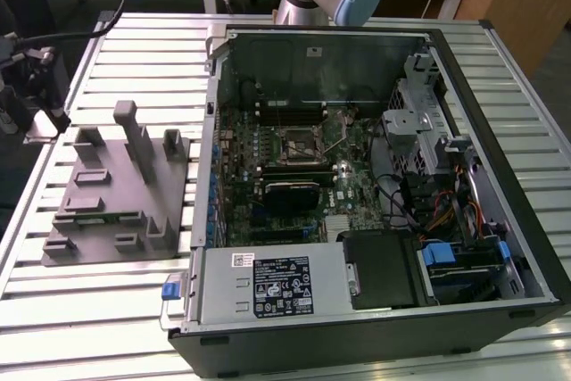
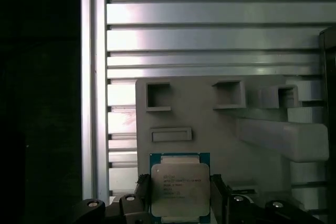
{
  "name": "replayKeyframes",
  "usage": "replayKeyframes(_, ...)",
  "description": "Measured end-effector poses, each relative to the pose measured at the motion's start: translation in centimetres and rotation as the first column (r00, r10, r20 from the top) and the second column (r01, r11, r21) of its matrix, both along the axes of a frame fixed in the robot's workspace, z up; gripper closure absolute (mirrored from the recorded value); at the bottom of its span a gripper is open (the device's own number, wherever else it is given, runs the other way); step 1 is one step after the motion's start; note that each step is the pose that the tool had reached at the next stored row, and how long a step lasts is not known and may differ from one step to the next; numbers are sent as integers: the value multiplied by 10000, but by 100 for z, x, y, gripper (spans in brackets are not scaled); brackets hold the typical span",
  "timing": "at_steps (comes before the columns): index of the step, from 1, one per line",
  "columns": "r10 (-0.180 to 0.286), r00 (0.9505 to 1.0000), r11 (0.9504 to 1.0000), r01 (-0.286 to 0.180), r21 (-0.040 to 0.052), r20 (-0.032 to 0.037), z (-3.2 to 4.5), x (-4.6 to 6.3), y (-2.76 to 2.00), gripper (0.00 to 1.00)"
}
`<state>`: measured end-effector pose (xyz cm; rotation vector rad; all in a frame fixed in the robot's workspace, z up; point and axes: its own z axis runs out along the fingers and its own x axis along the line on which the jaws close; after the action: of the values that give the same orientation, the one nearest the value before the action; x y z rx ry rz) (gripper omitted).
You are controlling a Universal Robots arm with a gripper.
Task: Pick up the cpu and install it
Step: 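Pick up the cpu and move it towards the insertion slot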
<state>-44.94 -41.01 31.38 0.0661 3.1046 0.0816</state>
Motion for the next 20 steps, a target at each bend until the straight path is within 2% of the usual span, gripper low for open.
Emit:
replayKeyframes(16,0,9999,10000,0,0,128,544,0,0,46)
replayKeyframes(20,0,9999,10000,0,0,155,652,0,0,46)
